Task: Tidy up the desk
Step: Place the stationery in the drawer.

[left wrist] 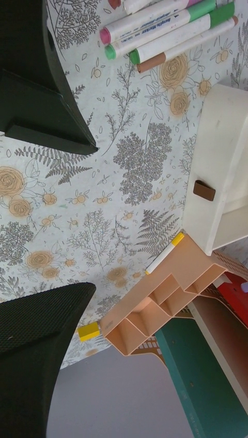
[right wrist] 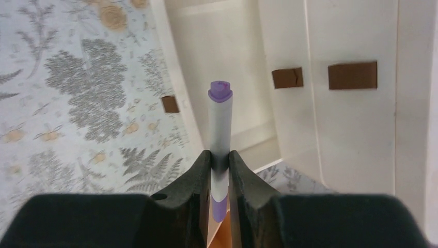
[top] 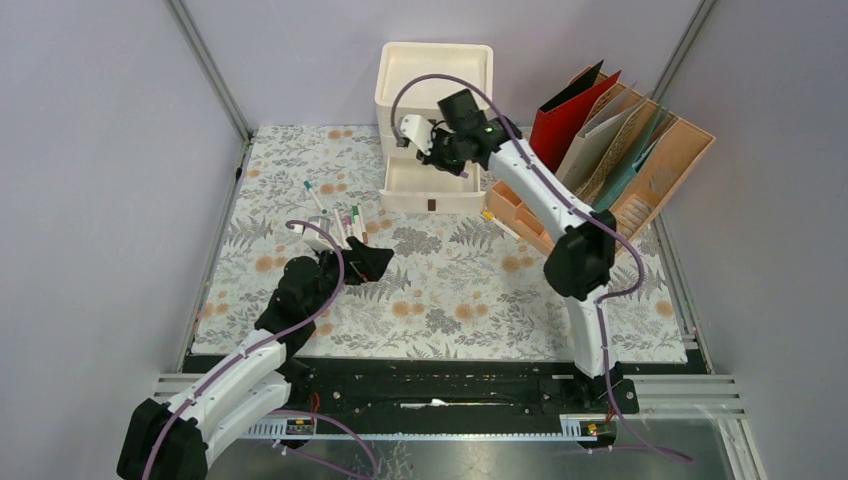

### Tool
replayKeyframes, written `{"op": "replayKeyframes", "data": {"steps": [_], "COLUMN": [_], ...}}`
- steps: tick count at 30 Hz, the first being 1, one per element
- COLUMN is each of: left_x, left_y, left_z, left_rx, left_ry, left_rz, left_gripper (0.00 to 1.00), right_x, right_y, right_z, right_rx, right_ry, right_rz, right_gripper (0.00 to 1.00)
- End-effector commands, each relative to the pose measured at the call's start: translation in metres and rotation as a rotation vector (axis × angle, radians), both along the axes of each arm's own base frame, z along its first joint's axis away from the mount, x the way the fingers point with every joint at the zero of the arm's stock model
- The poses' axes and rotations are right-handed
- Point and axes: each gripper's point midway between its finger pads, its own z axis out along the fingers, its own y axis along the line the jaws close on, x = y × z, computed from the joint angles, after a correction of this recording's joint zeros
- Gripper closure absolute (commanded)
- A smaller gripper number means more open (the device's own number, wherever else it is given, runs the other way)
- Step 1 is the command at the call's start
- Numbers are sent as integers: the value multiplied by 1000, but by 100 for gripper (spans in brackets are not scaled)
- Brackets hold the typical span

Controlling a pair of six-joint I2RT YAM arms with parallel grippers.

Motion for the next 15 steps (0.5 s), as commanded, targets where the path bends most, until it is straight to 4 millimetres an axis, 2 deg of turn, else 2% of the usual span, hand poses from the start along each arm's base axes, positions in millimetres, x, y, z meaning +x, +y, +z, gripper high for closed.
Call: {"op": "replayKeyframes", "data": {"steps": [1, 4, 6, 9, 14, 15], "left_x": [1, 1, 0, 1, 2, 3], "left_y": [8, 11, 14, 18, 18, 18], "left_z": [-2, -2, -2, -4, -7, -7], "left_rx": [4, 14, 25, 52, 71, 71], "left_ry": [4, 8, 8, 17, 23, 25], "left_rz": [38, 51, 64, 77, 78, 76], "left_gripper": [1, 1, 1, 1, 1, 1], "right_x": [40, 56, 56, 37, -7, -18], "right_y": [4, 7, 9, 13, 12, 10], "right_z": [-7, -16, -16, -15, -9, -16], "right_rx": [-122, -129, -106, -47, 33, 35], "right_ry": [-159, -195, -180, -118, -2, 38], "right_rz": [-49, -102, -129, -106, -66, -56], "right_gripper": [75, 45, 34, 27, 23, 23]}}
